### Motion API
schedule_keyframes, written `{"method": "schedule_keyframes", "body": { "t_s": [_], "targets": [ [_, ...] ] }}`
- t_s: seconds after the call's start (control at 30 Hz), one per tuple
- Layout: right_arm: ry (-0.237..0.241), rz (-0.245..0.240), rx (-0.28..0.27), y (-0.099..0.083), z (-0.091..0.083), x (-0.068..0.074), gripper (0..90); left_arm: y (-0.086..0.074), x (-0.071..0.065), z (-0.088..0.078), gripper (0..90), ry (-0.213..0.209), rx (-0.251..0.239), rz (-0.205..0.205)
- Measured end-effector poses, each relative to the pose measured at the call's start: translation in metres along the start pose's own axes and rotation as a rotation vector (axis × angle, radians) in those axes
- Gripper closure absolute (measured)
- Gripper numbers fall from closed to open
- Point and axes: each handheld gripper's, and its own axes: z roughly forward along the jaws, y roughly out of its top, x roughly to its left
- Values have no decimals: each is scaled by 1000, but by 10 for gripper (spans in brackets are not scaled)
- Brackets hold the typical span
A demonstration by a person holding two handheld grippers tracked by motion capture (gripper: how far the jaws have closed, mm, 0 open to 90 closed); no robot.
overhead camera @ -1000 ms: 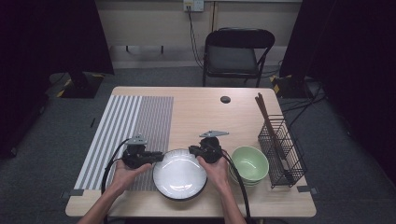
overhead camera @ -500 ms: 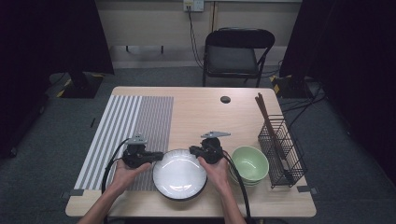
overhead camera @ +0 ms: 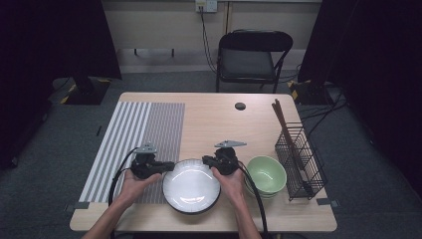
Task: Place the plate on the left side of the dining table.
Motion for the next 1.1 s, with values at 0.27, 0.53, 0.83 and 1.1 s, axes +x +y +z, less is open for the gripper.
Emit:
{"method": "schedule_keyframes", "body": {
  "t_s": [0.27, 0.53, 0.83, 1.1],
  "targets": [
    [16, 19, 9, 0, 0, -3, 861, 0, 0, -1, 818, 1, -16, -4],
    [20, 35, 13, -1, -2, -2, 868, 0, 1, -1, 852, -3, -12, 1],
    [40, 44, 6, -7, -1, 0, 872, 0, 3, 0, 843, -13, -10, -8],
    [38, 23, -4, -6, 2, 4, 866, -1, 1, 5, 810, -4, 13, 7]
  ]
}}
